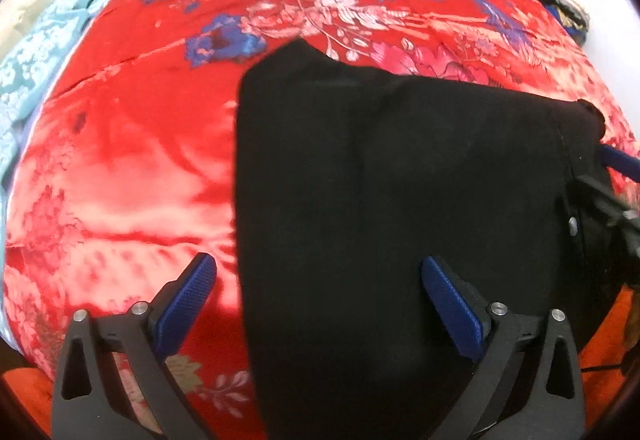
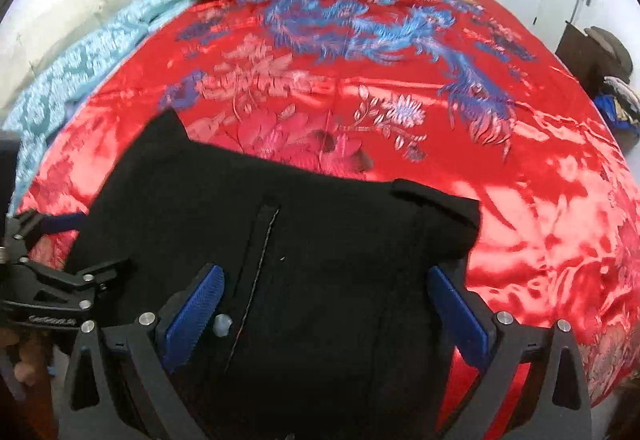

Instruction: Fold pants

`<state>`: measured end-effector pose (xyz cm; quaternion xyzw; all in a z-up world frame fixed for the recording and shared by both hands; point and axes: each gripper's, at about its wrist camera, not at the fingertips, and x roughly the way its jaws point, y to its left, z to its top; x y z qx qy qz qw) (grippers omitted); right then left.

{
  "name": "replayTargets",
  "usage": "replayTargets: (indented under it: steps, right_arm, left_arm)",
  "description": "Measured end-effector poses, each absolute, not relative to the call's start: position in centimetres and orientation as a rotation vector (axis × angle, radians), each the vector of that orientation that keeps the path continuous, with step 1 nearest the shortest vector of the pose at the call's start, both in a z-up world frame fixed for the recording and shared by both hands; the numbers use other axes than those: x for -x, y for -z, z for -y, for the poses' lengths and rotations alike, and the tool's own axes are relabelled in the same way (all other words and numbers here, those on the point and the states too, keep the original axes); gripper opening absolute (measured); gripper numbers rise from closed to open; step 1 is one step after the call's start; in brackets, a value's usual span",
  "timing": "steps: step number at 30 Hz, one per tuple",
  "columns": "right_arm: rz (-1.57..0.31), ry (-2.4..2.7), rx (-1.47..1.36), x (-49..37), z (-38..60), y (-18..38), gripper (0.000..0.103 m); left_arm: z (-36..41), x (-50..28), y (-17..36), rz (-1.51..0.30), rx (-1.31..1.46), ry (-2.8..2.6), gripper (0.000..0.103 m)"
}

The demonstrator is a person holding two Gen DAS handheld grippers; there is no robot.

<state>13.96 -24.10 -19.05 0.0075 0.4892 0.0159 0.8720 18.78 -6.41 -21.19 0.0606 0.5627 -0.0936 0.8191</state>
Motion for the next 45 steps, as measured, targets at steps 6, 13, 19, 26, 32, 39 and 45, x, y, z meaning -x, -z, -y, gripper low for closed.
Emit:
replayTargets:
  steps: [6, 13, 19, 26, 32, 39, 45]
  right_arm:
    - [-0.916, -0.015, -0.071, -9.4, 27.3, 15.5, 0.102]
    - [-1.043, -0.134, -0.322, -7.1, 33.1, 21.0, 0.102]
    - [-1.076, -0.238, -0.528, -8.1, 34.0, 24.1, 0.103]
    - [-1.114, -0.364, -0.620, -9.0, 33.9, 24.4, 0.047]
    - [-1.041, -0.438, -0.570, -9.0, 31.4, 21.3, 0.038]
    - [-0.940, -0.518, -0.525, -14.6, 25.9, 17.4, 0.038]
    - [-1.019, -0.367, -0.355, -17.8, 22.6, 17.8, 0.082]
  left_arm:
    - [3.2, -16.1, 17.9, -1.111, -0.126, 0.256, 0.101]
    - [-1.5, -16.8, 21.3, -1.244, 0.118, 0.355, 0.101]
    - [0.2, -17.7, 23.0, -1.311, 0.196, 0.455, 0.097]
    - [2.2, -17.1, 21.2, -1.265, 0.184, 0.503, 0.023]
    - [1.1, -18.0, 16.4, -1.160, 0.162, 0.489, 0.019]
    - [-3.7, -21.5, 13.7, -1.056, 0.164, 0.376, 0.019]
    - [-5.3, -21.2, 14.8, -1.022, -0.055, 0.120, 0.053]
